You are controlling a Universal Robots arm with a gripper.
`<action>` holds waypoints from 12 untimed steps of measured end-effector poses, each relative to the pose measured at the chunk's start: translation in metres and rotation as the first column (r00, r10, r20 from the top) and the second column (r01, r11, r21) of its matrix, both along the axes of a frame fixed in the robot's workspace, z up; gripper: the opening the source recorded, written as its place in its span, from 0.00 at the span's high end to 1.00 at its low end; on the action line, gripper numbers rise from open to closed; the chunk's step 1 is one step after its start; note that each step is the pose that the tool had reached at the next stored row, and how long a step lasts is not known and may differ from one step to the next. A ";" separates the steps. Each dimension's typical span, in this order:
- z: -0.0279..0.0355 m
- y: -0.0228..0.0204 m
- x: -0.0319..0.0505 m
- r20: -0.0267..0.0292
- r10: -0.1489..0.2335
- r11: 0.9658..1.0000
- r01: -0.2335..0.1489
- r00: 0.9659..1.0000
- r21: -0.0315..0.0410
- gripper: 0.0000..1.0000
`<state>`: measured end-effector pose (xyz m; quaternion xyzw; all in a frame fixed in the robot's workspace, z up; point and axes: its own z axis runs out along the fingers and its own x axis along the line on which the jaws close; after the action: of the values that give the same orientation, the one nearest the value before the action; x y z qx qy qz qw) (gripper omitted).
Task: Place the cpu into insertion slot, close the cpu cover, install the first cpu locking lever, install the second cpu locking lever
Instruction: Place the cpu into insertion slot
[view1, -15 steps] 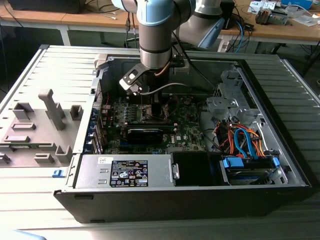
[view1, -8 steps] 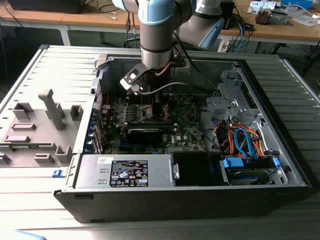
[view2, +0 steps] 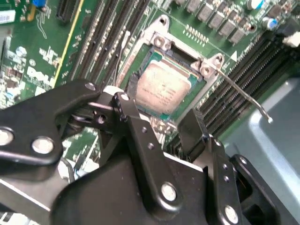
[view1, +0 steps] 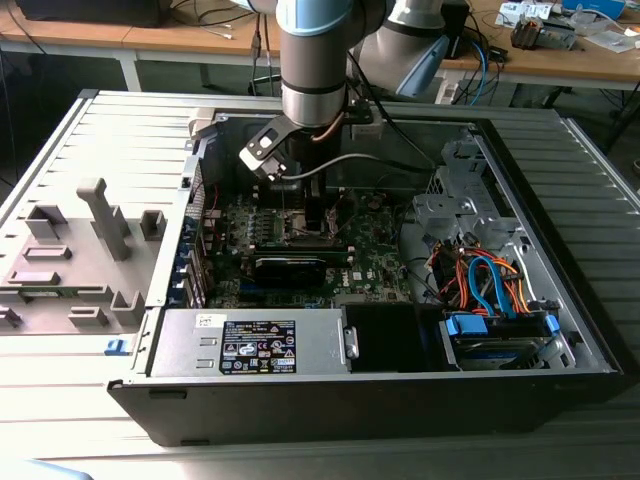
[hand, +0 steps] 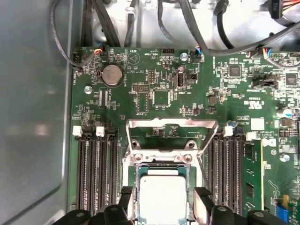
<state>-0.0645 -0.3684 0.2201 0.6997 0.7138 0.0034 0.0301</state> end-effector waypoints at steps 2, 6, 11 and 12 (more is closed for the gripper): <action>0.0000 0.0000 0.0000 0.000 0.000 1.000 0.000 1.000 0.002 0.46; 0.0003 -0.0001 0.0000 0.000 0.000 1.000 0.000 1.000 0.003 0.65; 0.0060 -0.0001 0.0000 0.000 0.000 1.000 0.000 1.000 0.003 0.89; 0.0070 -0.0001 0.0000 0.000 0.000 1.000 0.000 1.000 0.003 0.89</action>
<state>-0.0645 -0.3685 0.2271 0.6997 0.7138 0.0044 0.0291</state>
